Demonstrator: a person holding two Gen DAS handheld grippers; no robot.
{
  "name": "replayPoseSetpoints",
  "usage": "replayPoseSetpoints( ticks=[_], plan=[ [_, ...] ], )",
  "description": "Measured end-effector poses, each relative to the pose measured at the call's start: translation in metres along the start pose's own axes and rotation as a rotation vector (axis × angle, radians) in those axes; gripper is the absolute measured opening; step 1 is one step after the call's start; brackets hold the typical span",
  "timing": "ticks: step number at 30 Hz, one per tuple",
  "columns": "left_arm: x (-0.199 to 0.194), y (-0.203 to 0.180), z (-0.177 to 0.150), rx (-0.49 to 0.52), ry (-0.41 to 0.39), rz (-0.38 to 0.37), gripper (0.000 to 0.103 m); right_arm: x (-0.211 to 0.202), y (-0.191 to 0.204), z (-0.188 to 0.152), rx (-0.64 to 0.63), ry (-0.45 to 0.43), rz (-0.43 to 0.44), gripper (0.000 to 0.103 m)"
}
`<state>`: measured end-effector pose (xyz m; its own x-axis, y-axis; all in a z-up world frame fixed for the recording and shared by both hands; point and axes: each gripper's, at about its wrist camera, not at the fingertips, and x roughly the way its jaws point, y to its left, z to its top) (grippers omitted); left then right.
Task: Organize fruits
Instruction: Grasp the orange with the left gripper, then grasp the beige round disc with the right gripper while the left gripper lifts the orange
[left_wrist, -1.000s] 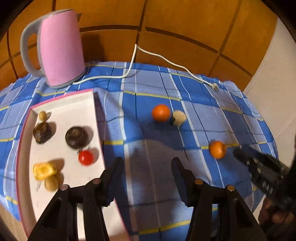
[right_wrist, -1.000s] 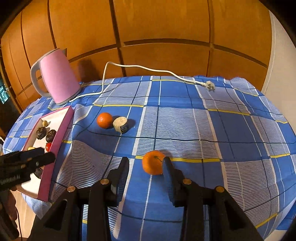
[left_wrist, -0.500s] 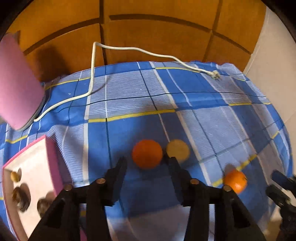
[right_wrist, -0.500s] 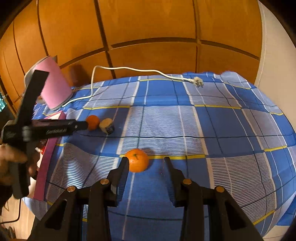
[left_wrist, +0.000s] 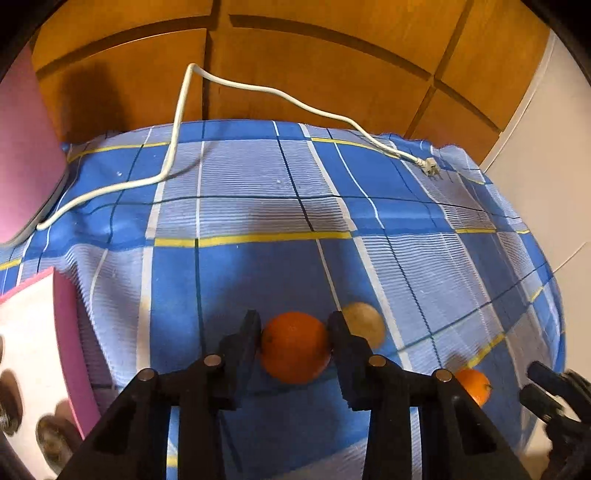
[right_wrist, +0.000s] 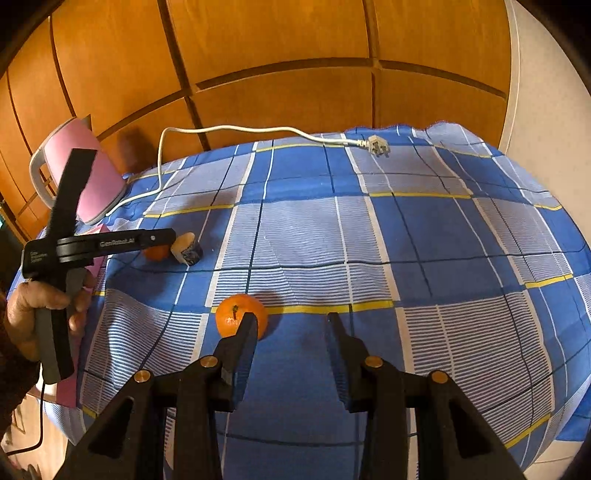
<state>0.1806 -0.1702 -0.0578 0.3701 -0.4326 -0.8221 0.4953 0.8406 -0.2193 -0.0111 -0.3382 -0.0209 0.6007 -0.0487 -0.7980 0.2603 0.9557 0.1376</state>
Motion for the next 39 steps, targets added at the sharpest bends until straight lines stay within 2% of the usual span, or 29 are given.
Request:
replayPoseSetpoints(
  ticks=[3, 9, 14, 20, 21, 24, 30, 31, 32, 39],
  plan=[
    [-0.02, -0.005, -0.011, 0.029, -0.032, 0.01, 0.038, 0.0, 0.001, -0.001, -0.004, 0.0, -0.005, 0.038],
    [-0.066, -0.008, -0.043, 0.009, -0.087, -0.01, 0.038, -0.001, 0.007, 0.003, -0.022, -0.007, 0.01, 0.038],
    [-0.091, -0.016, -0.073, 0.016, -0.105, 0.005, 0.038, 0.007, 0.024, 0.017, -0.072, 0.009, 0.108, 0.038],
    [-0.108, -0.016, -0.1, -0.021, -0.102, -0.003, 0.038, 0.043, 0.065, 0.047, -0.179, 0.07, 0.218, 0.038],
    [-0.11, -0.016, -0.103, -0.027, -0.104, -0.007, 0.038, 0.053, 0.072, 0.052, -0.193, 0.086, 0.223, 0.042],
    [-0.117, -0.016, -0.112, -0.029, -0.111, -0.001, 0.038, 0.084, 0.095, 0.062, -0.242, 0.134, 0.207, 0.051],
    [-0.13, -0.018, -0.126, -0.032, -0.131, -0.005, 0.038, 0.123, 0.116, 0.068, -0.291, 0.186, 0.123, 0.051],
    [-0.132, -0.019, -0.128, -0.031, -0.134, -0.007, 0.038, 0.125, 0.115, 0.068, -0.296, 0.19, 0.125, 0.048],
    [-0.134, -0.019, -0.13, -0.034, -0.14, -0.008, 0.038, 0.126, 0.117, 0.067, -0.306, 0.187, 0.119, 0.034],
    [-0.147, -0.021, -0.143, -0.014, -0.18, -0.009, 0.038, 0.122, 0.125, 0.056, -0.361, 0.145, 0.065, 0.033]
  ],
)
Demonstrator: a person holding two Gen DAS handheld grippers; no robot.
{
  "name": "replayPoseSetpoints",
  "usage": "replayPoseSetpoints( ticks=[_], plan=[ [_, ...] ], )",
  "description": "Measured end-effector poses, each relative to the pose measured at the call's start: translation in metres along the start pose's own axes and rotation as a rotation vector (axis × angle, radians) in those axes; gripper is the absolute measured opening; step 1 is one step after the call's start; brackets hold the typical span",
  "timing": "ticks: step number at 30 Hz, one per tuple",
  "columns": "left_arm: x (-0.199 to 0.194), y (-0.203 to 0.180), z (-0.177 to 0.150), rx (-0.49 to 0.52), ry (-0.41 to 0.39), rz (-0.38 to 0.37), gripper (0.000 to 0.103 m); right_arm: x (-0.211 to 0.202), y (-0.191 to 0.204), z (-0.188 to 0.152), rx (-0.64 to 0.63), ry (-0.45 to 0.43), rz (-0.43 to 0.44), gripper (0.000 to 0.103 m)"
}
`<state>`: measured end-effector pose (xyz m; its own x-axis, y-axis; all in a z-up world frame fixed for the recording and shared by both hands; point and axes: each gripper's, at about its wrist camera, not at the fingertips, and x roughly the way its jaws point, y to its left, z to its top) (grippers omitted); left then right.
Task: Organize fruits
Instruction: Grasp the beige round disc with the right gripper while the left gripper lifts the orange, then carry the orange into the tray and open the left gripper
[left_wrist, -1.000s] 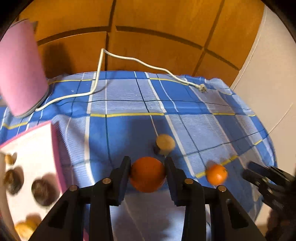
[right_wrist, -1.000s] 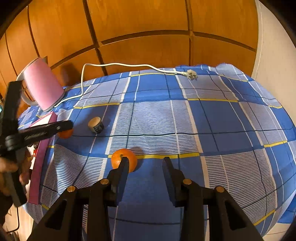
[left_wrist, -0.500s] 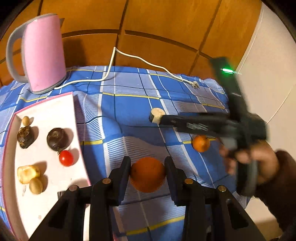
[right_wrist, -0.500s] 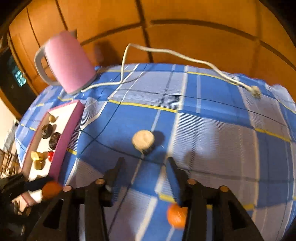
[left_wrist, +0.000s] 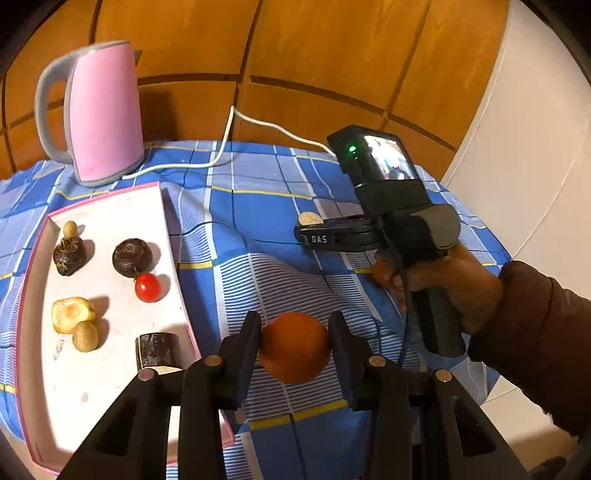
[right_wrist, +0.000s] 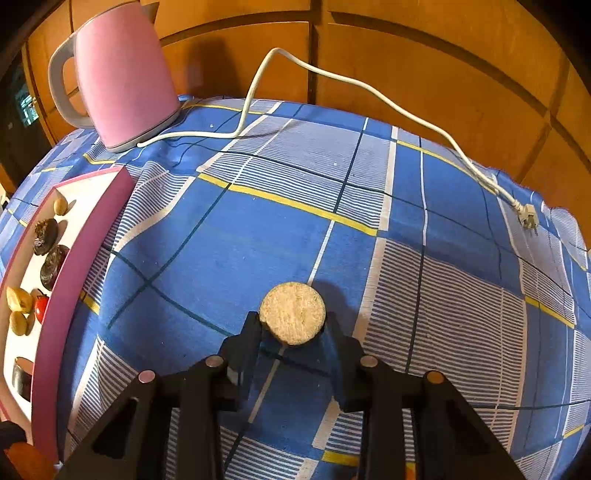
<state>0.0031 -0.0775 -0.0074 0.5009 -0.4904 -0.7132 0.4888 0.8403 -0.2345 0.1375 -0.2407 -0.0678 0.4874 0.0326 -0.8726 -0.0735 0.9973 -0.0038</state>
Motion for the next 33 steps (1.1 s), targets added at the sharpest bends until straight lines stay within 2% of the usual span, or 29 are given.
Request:
replayPoseSetpoints(
  ticks=[6, 12, 16, 21, 25, 27, 30, 33],
  plan=[
    [-0.015, 0.026, 0.007, -0.05, -0.045, 0.025, 0.038, 0.006, -0.003, -0.002, 0.042, 0.013, 0.012, 0.032],
    [-0.024, 0.083, 0.03, -0.182, -0.09, 0.083, 0.038, 0.006, 0.0, -0.003, 0.034, 0.005, -0.007, 0.032],
    [-0.017, 0.128, 0.045, -0.278, -0.087, 0.13, 0.038, 0.005, 0.0, -0.004, 0.033, 0.002, -0.003, 0.032],
    [0.005, 0.174, 0.054, -0.395, -0.028, 0.153, 0.038, 0.004, -0.002, -0.005, 0.038, -0.005, 0.005, 0.032],
    [0.021, 0.188, 0.056, -0.417, 0.012, 0.208, 0.038, 0.003, -0.002, -0.006, 0.036, -0.01, 0.01, 0.032],
    [0.028, 0.194, 0.055, -0.429, 0.036, 0.237, 0.047, 0.003, -0.002, -0.006, 0.036, -0.012, 0.012, 0.032],
    [0.018, 0.189, 0.051, -0.433, 0.002, 0.261, 0.053, 0.002, -0.002, -0.007, 0.036, -0.016, 0.012, 0.032],
    [0.005, 0.178, 0.049, -0.398, -0.033, 0.32, 0.057, 0.002, -0.001, -0.007, 0.032, -0.016, 0.009, 0.032]
  ],
)
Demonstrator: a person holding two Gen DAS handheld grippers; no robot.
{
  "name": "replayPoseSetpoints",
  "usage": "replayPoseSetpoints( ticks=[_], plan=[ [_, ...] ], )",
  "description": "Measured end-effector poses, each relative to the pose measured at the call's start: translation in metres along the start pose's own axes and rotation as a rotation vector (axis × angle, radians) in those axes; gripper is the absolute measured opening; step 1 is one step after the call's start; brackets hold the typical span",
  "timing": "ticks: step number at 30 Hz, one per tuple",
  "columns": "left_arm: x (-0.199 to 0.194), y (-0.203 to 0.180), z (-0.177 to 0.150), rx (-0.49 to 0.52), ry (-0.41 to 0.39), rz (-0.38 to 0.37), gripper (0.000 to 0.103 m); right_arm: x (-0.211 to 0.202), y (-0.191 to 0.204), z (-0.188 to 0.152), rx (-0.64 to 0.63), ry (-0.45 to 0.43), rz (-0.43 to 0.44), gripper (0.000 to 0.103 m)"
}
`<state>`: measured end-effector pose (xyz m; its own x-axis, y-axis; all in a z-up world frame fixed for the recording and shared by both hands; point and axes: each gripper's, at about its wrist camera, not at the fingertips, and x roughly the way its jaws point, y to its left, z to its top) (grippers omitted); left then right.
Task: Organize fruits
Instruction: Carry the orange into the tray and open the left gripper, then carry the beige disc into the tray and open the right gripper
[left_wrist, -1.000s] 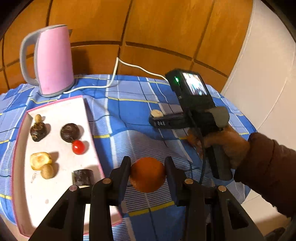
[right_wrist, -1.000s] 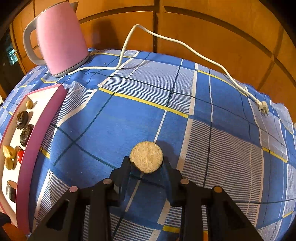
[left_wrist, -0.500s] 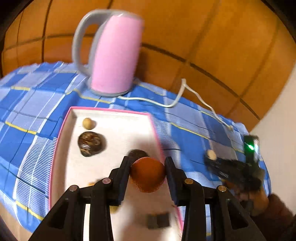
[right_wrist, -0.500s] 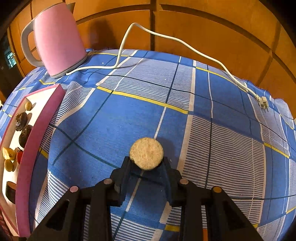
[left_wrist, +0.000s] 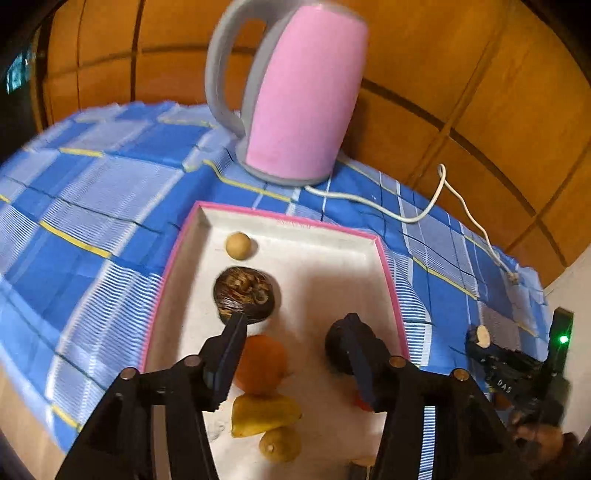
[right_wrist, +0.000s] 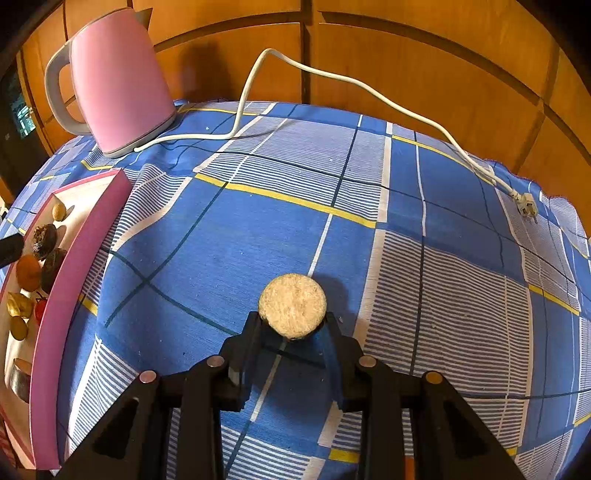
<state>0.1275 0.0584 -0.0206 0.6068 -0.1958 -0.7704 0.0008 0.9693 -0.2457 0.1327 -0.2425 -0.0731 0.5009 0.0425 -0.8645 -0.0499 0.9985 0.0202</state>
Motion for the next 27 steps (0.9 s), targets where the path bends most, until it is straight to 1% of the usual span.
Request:
replayPoseSetpoints(
  ticks=[4, 7, 12, 15, 17, 23, 27],
  plan=[
    [-0.016, -0.009, -0.011, 0.034, -0.023, 0.016, 0.057, 0.0, 0.0, 0.0, -0.001, 0.0, -0.003, 0.032],
    [-0.03, -0.014, -0.02, 0.043, -0.035, -0.003, 0.059, 0.0, 0.001, -0.001, 0.005, -0.002, -0.006, 0.032],
    [-0.044, -0.022, -0.03, 0.062, -0.045, -0.006, 0.061, -0.002, 0.001, -0.001, 0.011, 0.005, -0.014, 0.032],
    [-0.051, -0.024, -0.036, 0.071, -0.048, -0.005, 0.061, -0.01, 0.0, -0.002, 0.024, -0.016, -0.011, 0.032],
    [-0.055, -0.024, -0.04, 0.074, -0.049, 0.002, 0.063, -0.017, 0.0, -0.001, 0.032, -0.033, 0.001, 0.032],
    [-0.067, -0.024, -0.049, 0.069, -0.059, 0.009, 0.064, -0.041, 0.014, -0.005, 0.01, -0.079, 0.042, 0.032],
    [-0.077, -0.029, -0.061, 0.098, -0.074, 0.009, 0.064, -0.052, 0.028, -0.009, -0.009, -0.093, 0.097, 0.032]
  ],
)
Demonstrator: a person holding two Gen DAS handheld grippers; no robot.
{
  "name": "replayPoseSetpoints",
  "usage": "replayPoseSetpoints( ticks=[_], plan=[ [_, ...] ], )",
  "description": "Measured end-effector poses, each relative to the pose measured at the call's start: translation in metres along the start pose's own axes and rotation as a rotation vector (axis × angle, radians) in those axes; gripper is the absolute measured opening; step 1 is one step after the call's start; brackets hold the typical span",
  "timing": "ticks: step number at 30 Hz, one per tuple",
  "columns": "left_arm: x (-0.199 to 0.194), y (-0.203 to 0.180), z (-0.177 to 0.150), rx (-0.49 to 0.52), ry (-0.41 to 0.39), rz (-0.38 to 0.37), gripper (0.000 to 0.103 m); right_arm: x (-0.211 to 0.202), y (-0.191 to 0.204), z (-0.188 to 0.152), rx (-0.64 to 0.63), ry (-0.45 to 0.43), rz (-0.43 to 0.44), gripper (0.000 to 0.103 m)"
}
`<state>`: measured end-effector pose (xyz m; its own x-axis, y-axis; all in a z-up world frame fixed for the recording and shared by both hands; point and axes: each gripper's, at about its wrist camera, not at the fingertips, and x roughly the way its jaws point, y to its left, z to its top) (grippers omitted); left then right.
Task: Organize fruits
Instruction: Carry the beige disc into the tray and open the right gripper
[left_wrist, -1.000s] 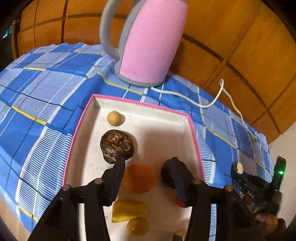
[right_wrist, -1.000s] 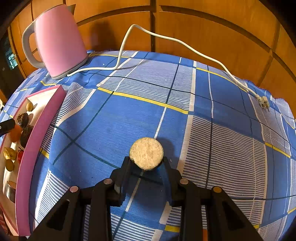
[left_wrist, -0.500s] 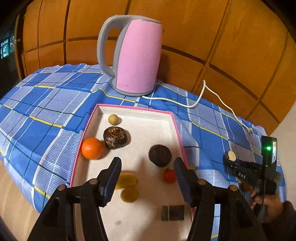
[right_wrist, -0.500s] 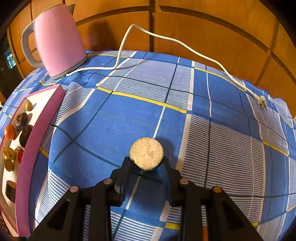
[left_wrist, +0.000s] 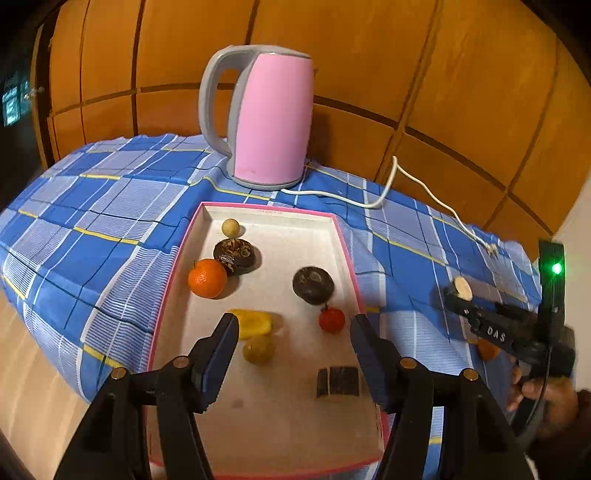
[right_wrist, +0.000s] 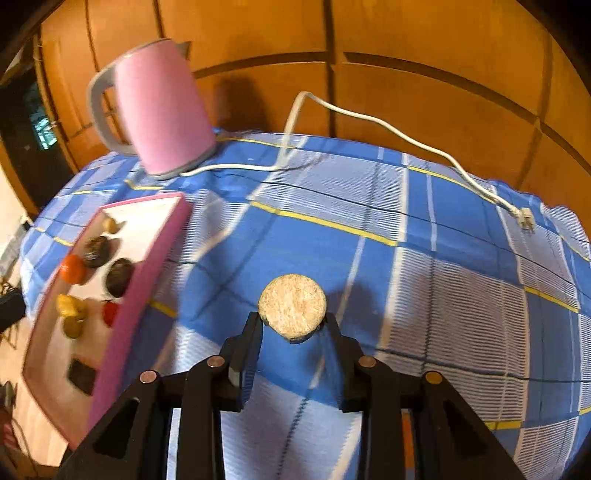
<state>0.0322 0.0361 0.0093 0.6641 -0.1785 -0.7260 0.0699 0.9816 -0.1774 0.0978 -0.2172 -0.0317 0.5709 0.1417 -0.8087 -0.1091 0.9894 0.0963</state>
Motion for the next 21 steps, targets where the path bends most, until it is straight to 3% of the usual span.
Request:
replayPoseSetpoints(
  ticks=[5, 12, 18, 21],
  plan=[
    [-0.01, -0.01, -0.025, 0.055, 0.011, -0.003, 0.064, -0.007, 0.019, -0.001, -0.034, 0.005, 0.09, 0.032],
    [-0.018, -0.006, -0.044, 0.048, 0.03, -0.007, 0.064, -0.011, 0.082, -0.001, -0.189, 0.035, 0.277, 0.032],
    [-0.021, 0.004, -0.044, 0.02, 0.022, 0.003, 0.064, 0.012, 0.136, 0.009, -0.272, 0.141, 0.433, 0.033],
    [-0.021, 0.007, -0.044, 0.01, 0.019, -0.002, 0.064, 0.021, 0.151, 0.009, -0.276, 0.15, 0.401, 0.034]
  ],
)
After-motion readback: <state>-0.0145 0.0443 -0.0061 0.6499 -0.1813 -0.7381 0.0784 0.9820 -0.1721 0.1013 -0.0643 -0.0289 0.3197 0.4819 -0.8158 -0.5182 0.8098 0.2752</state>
